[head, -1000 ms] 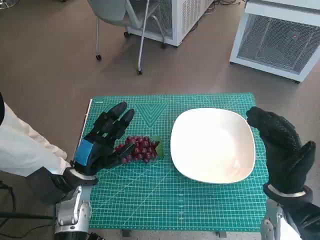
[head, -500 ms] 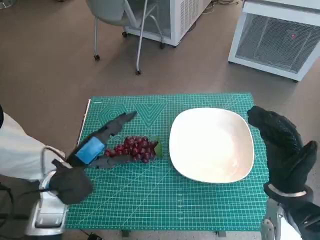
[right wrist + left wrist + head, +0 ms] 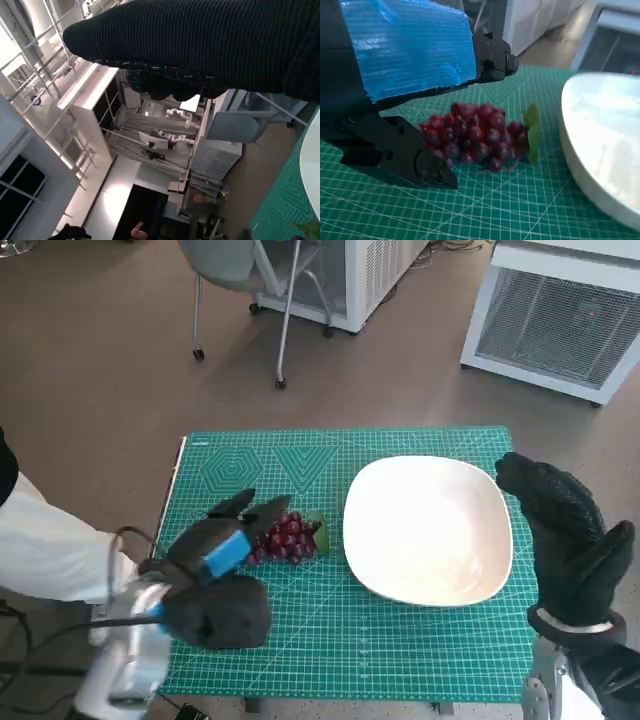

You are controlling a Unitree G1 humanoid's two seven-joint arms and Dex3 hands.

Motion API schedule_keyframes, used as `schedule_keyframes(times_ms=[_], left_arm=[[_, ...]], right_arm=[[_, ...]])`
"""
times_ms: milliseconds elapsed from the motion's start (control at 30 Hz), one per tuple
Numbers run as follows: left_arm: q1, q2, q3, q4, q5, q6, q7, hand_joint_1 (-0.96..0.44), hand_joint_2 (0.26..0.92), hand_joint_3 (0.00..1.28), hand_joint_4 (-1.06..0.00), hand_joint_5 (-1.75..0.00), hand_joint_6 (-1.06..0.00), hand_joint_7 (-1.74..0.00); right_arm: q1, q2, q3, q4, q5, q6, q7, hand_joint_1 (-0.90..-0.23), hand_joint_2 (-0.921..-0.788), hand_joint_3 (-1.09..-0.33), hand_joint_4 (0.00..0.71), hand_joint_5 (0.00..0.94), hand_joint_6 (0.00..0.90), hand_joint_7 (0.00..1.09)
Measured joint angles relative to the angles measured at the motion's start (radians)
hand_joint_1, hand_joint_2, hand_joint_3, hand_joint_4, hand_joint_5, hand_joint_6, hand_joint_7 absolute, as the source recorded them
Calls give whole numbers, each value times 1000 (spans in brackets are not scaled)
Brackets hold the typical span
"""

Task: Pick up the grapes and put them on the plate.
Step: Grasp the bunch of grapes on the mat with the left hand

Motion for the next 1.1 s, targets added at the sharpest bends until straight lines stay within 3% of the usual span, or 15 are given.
schedule_keyframes(times_ms=[800,1100], left_arm=[[-165,-52,-126,285,34,37,67,-14,777,11,-71,-2,-266,-5],[-309,-113,-175,557,59,60,151,-26,791,14,-73,-1,-266,-2]], right_arm=[[12,-1,-2,-17,16,15,4,-523,-921,-528,479,0,233,421],[11,1,0,-15,16,15,4,-526,-921,-527,479,0,232,424]])
